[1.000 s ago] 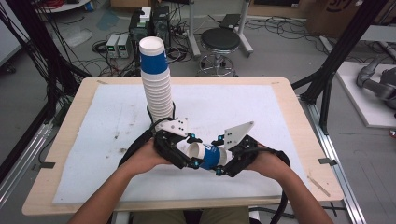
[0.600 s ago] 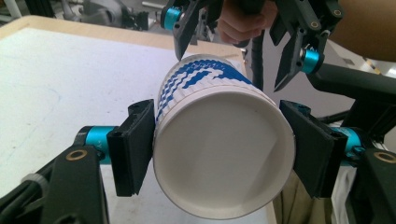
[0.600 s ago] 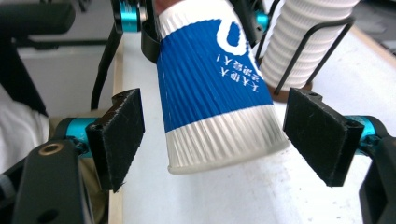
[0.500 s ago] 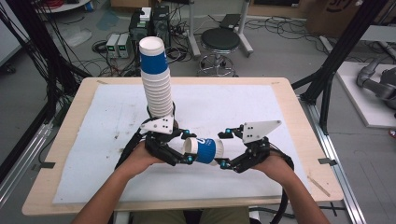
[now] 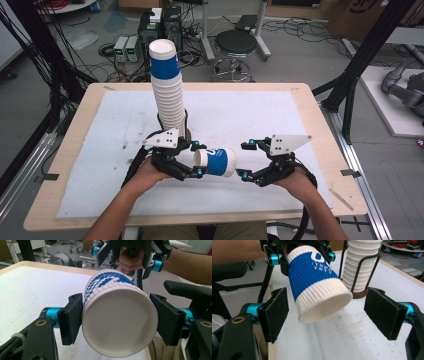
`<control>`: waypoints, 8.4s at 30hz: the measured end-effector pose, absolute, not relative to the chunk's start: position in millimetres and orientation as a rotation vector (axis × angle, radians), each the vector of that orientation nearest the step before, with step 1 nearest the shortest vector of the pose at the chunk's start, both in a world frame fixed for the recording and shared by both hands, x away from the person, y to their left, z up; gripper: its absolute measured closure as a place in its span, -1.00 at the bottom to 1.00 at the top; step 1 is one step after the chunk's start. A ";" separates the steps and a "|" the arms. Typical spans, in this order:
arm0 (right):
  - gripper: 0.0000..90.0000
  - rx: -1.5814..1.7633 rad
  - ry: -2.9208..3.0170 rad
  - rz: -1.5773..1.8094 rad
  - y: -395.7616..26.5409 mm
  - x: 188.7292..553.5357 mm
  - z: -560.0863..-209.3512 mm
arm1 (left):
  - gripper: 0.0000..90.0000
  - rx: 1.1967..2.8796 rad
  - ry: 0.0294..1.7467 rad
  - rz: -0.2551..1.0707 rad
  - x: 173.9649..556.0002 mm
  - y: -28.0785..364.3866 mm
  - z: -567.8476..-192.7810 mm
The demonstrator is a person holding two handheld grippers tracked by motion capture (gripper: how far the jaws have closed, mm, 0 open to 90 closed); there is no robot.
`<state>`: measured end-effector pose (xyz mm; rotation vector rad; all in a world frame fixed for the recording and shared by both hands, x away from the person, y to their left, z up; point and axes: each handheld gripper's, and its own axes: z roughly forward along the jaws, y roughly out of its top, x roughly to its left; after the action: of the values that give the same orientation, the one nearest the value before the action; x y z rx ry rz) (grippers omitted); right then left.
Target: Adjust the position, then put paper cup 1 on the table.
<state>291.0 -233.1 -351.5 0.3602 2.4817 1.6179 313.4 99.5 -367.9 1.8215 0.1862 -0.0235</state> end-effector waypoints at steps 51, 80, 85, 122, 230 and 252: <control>-0.37 0.271 2.548 1.815 -224.9 290.3 -377.9 | -0.31 1.755 0.053 -0.078 303.9 93.4 -370.7; -0.37 0.161 2.684 1.421 -212.0 295.8 -345.6 | -0.64 2.054 0.153 0.029 297.9 87.0 -338.3; -0.37 0.119 2.727 1.271 -202.7 297.7 -336.2 | -0.64 2.127 0.141 0.031 299.7 78.8 -334.9; -0.39 -0.011 2.874 0.866 -162.3 293.5 -320.0 | -0.36 2.363 0.113 -0.055 304.5 42.7 -347.9; -0.55 0.861 2.167 1.417 -293.9 288.2 -399.9 | -0.44 1.440 0.761 0.563 335.3 301.1 -429.6; -0.55 0.859 2.185 1.412 -291.9 287.8 -402.7 | -0.43 1.680 0.979 0.642 357.1 299.8 -451.2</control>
<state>287.8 -291.9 -402.7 0.8589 2.1847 1.4123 357.1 299.8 -451.2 1.6800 0.9793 0.6415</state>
